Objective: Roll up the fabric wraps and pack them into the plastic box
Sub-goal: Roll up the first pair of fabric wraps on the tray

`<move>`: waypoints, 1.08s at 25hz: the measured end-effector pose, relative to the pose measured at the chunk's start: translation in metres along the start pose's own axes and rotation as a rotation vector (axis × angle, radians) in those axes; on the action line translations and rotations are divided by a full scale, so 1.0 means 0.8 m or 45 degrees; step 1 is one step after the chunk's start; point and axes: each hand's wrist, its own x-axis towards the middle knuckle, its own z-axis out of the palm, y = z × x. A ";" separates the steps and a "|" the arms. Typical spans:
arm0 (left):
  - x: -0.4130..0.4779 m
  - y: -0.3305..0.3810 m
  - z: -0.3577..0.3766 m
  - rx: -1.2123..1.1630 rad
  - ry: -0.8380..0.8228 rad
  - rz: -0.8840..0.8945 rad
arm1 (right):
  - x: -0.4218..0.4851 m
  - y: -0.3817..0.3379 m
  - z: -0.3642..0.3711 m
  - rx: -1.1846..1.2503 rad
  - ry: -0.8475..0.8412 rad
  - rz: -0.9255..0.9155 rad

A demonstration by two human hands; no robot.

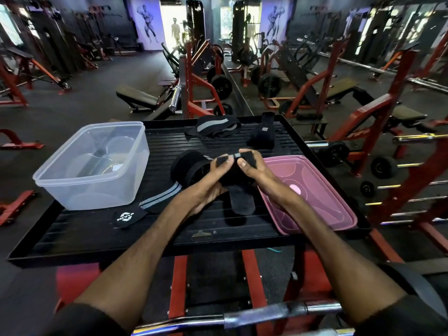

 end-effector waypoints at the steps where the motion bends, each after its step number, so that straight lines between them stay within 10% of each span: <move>1: 0.001 0.001 -0.002 -0.017 -0.005 -0.016 | -0.003 -0.001 0.000 -0.115 -0.058 -0.037; 6: 0.000 -0.008 -0.011 0.203 0.051 0.009 | -0.009 -0.001 -0.003 -0.197 -0.105 -0.192; 13: -0.006 -0.012 -0.014 0.519 0.298 0.592 | -0.001 -0.026 -0.019 0.705 -0.150 0.248; 19: -0.006 -0.005 -0.022 1.078 0.211 0.882 | -0.001 -0.022 -0.024 0.569 -0.213 0.362; 27: 0.000 -0.013 -0.017 0.488 -0.033 0.146 | 0.006 -0.021 -0.012 0.723 0.171 0.122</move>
